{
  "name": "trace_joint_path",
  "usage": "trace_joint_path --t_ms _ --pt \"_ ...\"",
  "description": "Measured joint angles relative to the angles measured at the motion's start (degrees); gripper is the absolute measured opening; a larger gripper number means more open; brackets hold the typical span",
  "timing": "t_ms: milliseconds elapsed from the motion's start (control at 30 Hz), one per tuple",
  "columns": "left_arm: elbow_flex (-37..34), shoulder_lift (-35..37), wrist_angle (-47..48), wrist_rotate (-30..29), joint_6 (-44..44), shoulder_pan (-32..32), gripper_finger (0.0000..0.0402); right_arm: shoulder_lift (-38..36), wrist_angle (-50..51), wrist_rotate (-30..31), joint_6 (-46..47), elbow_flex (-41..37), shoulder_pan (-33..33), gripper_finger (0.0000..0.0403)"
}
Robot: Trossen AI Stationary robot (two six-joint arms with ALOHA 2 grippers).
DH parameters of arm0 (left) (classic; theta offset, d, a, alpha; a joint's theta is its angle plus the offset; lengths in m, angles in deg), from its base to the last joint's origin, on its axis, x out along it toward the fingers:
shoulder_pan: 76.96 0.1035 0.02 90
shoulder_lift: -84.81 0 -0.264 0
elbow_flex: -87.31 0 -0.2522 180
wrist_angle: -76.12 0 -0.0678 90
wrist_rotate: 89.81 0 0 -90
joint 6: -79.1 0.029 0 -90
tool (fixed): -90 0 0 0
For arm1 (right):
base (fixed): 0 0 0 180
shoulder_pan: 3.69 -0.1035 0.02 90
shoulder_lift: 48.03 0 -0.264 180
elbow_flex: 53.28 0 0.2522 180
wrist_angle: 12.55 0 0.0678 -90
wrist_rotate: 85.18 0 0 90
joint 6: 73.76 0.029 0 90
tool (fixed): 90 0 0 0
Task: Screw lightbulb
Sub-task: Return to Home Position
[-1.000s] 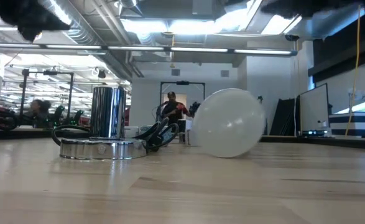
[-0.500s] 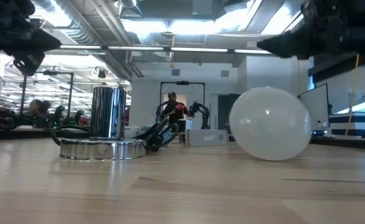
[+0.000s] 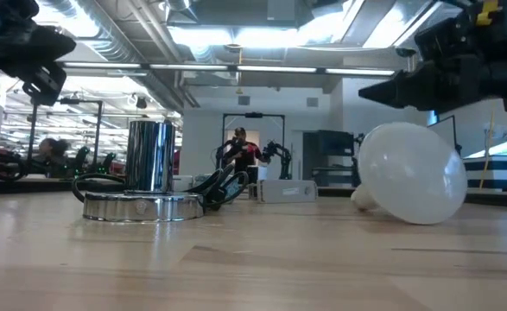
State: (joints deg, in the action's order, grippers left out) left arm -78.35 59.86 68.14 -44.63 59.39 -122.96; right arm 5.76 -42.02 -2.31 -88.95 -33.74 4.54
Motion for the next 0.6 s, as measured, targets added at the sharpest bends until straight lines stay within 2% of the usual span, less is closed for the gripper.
trace_joint_path --t_ms 367,600 --pt "0.00 0.00 0.39 2.06 1.87 0.00 0.0000 7.63 -0.06 -0.40 -0.22 0.00 0.00 0.0182" --pt "0.00 0.00 5.09 2.05 4.59 0.02 0.0000 11.12 0.16 3.87 -1.78 0.02 0.04 0.0182"
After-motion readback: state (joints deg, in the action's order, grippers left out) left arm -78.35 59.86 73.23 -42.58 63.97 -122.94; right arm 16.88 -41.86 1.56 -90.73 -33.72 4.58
